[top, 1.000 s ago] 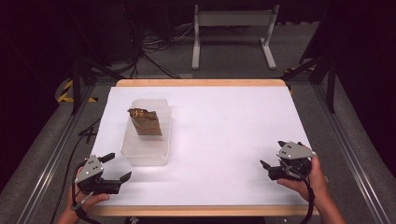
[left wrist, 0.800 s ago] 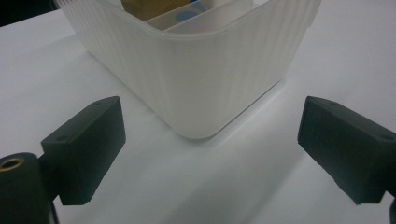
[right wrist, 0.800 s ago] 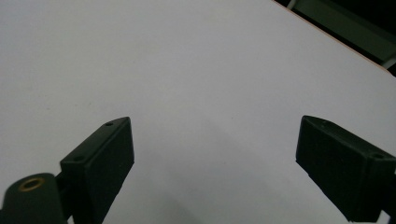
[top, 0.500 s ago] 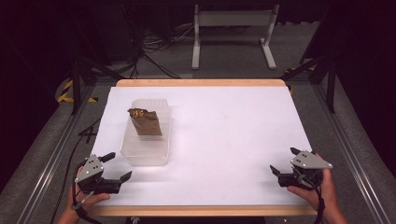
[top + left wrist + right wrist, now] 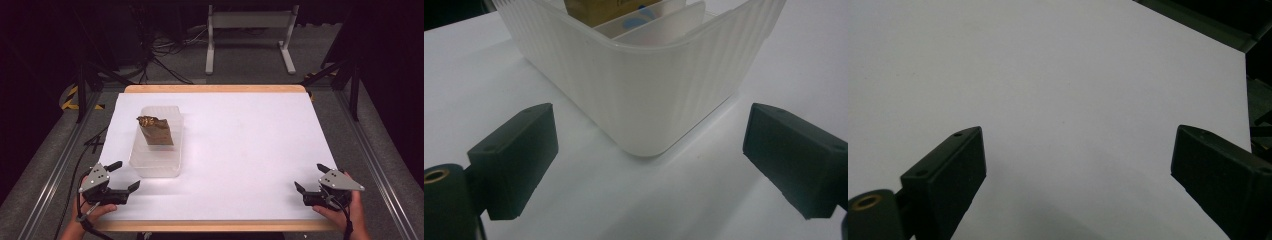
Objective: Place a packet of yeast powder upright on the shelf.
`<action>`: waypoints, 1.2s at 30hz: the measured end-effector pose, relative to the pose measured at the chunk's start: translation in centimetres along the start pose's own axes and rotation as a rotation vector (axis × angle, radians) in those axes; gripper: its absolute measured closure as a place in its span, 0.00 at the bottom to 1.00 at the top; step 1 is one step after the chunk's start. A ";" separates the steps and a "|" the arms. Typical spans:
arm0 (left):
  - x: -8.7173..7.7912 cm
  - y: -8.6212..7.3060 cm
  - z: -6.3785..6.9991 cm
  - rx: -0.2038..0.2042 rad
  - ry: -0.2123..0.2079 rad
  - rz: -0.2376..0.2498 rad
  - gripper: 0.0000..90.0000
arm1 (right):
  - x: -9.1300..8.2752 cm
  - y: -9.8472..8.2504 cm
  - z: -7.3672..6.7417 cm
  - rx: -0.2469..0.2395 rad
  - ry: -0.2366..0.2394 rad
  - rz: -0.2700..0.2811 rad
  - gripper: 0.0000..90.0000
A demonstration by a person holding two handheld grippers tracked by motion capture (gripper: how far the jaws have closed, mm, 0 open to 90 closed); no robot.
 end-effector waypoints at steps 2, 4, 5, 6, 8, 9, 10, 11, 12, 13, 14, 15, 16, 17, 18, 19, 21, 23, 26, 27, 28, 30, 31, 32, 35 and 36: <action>0.0 -0.1 -0.1 -0.003 0.003 -0.003 0.09 | 0.1 -0.2 0.1 0.008 -0.005 0.001 0.09; 0.0 -0.1 -0.1 -0.008 0.005 -0.002 0.09 | 0.1 -0.2 0.1 0.007 -0.003 0.006 0.09; -0.1 -0.1 -0.2 -0.009 0.005 -0.003 0.09 | 0.1 -0.3 0.1 0.010 -0.002 0.007 0.09; -0.1 -0.1 -0.2 -0.009 0.007 -0.003 0.09 | 0.1 -0.2 0.1 0.011 -0.002 0.011 0.09; -0.2 -0.2 -0.1 -0.007 0.009 -0.005 0.09 | 0.1 -0.2 0.0 0.010 0.001 0.015 0.09; -0.2 -0.1 -0.1 -0.006 0.009 -0.003 0.09 | 0.1 -0.2 0.0 0.015 -0.001 0.017 0.09; -0.2 -0.1 -0.1 -0.005 0.008 0.002 0.09 | 0.1 -0.2 -0.1 0.017 0.000 0.021 0.09; -0.2 0.0 -0.1 -0.003 0.007 0.004 0.09 | 0.0 -0.2 -0.1 0.020 0.002 0.024 0.09; -0.2 0.0 -0.1 0.000 0.006 0.003 0.09 | 0.0 -0.2 -0.2 0.018 -0.001 0.024 0.09; -0.2 0.0 0.0 0.002 0.006 0.004 0.09 | -0.1 -0.2 -0.2 0.015 -0.007 0.025 0.09; -0.2 0.0 0.0 0.001 0.004 0.005 0.09 | -0.1 -0.1 -0.2 0.014 -0.010 0.029 0.09; -0.2 0.0 0.0 0.000 0.002 0.007 0.09 | -0.1 -0.1 -0.2 0.013 -0.014 0.031 0.09; -0.1 0.0 -0.1 -0.001 0.000 0.007 0.09 | -0.1 -0.1 -0.2 0.016 -0.017 0.030 0.10; -0.1 -0.1 0.0 -0.003 -0.002 0.002 0.09 | -0.1 -0.1 -0.2 0.019 -0.021 0.029 0.10; 0.0 -0.1 -0.1 0.003 0.001 0.000 0.09 | -0.1 -0.2 -0.2 0.021 -0.021 0.029 0.10; 0.1 -0.1 -0.1 0.003 0.001 -0.001 0.09 | -0.1 -0.2 -0.2 0.020 -0.019 0.030 0.10; 0.2 -0.1 -0.1 0.000 0.000 -0.005 0.09 | -0.1 -0.2 -0.1 0.016 -0.025 0.028 0.10; 0.3 -0.1 -0.1 0.000 0.004 -0.009 0.09 | -0.1 -0.2 0.0 0.014 -0.027 0.029 0.10; 0.3 -0.1 0.0 0.001 0.003 -0.012 0.09 | -0.1 -0.3 0.0 0.021 -0.022 0.034 0.10; 0.3 -0.1 0.0 0.002 0.004 -0.013 0.09 | -0.1 -0.3 0.0 0.020 -0.024 0.034 0.10; 0.3 -0.1 0.0 0.005 0.004 -0.014 0.09 | -0.1 -0.3 0.0 0.018 -0.026 0.033 0.10; 0.4 -0.1 0.0 0.002 0.004 -0.014 0.09 | -0.1 -0.2 -0.1 0.017 -0.021 0.039 0.10; 0.4 -0.1 -0.1 0.001 0.007 -0.016 0.09 | -0.1 -0.2 -0.1 0.014 -0.022 0.037 0.10; 0.4 -0.1 -0.1 0.004 0.006 -0.015 0.09 | -0.1 -0.2 -0.1 0.014 -0.019 0.037 0.10; 0.5 -0.1 -0.1 0.005 0.003 -0.016 0.09 | 0.0 -0.3 -0.2 0.015 -0.016 0.033 0.10; 0.5 -0.1 -0.1 0.003 0.001 -0.016 0.09 | 0.0 -0.3 -0.2 0.016 -0.014 0.031 0.10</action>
Point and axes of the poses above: each handheld gripper's, and its own axes: x roughly forward along the jaws, y roughly out of its top, z roughly to its right, the point moved 8 cm from there along x, roughly forward along the jaws, and after that the axes turned 10 degrees about y, right-handed, at the moved point
